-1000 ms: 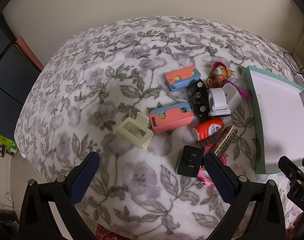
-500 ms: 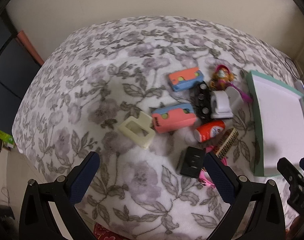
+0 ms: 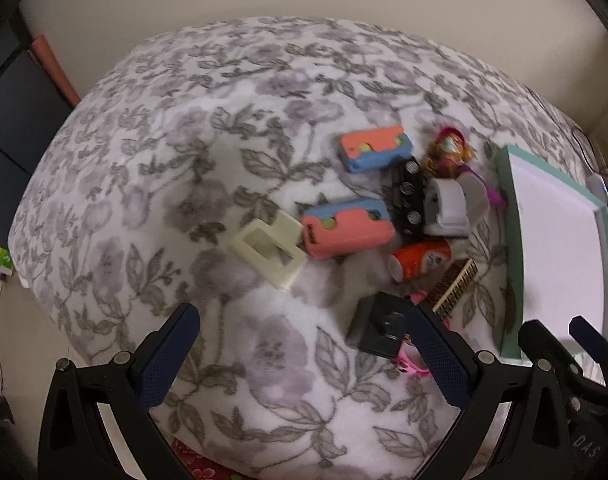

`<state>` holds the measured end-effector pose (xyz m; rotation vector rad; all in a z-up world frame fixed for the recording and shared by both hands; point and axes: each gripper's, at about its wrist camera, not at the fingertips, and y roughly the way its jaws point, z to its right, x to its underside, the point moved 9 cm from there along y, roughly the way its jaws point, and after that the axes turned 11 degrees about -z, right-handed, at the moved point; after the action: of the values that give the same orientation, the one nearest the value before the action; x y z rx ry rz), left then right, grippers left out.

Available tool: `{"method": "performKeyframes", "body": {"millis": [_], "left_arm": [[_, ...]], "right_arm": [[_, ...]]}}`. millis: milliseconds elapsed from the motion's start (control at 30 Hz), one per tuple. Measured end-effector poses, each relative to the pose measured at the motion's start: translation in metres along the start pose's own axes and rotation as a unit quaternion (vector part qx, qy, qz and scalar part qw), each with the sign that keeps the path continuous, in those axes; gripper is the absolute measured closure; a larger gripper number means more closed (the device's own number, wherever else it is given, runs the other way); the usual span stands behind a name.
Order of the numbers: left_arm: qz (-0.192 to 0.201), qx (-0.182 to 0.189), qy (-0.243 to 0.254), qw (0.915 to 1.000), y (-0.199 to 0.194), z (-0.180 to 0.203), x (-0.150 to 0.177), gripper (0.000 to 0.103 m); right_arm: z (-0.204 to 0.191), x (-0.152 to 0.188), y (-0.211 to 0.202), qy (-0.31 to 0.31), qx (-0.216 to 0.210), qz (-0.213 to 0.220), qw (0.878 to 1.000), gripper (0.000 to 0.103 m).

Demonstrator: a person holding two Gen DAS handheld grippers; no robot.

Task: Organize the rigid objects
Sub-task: 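Lower the left tool onto the black charger plug while the right tool lowers onto the gold patterned bar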

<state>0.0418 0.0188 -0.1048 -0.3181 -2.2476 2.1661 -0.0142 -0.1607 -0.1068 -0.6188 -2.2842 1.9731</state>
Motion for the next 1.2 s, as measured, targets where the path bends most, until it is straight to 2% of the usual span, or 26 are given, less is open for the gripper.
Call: {"method": "performKeyframes", "body": {"millis": [133, 367, 567, 833, 900, 1200], "left_arm": [[-0.009, 0.007, 0.025, 0.9996, 0.005, 0.015, 0.001, 0.005], [-0.032, 0.025, 0.046, 0.9981, 0.017, 0.028, 0.005, 0.04], [-0.039, 0.033, 0.059, 0.9969, 0.022, 0.038, 0.003, 0.053], [-0.051, 0.039, 0.064, 0.9959, 0.036, 0.044, -0.001, 0.061], [-0.051, 0.054, 0.059, 0.9955, 0.036, 0.045, -0.002, 0.074], [-0.04, 0.043, 0.002, 0.9983, 0.033, 0.009, -0.008, 0.074]], "right_arm": [[0.015, 0.001, 0.0, 0.029, 0.003, -0.006, 1.0, 0.0], [0.017, 0.0, -0.002, 0.034, 0.002, -0.001, 0.999, 0.002], [0.012, -0.001, -0.004, 0.028, -0.005, 0.002, 1.0, 0.007], [0.006, -0.003, -0.002, 0.023, -0.012, 0.003, 1.0, 0.008], [0.004, -0.005, 0.0, 0.022, -0.015, 0.003, 1.0, 0.008], [-0.024, -0.012, 0.012, 0.002, -0.033, -0.001, 0.999, 0.016]]}}
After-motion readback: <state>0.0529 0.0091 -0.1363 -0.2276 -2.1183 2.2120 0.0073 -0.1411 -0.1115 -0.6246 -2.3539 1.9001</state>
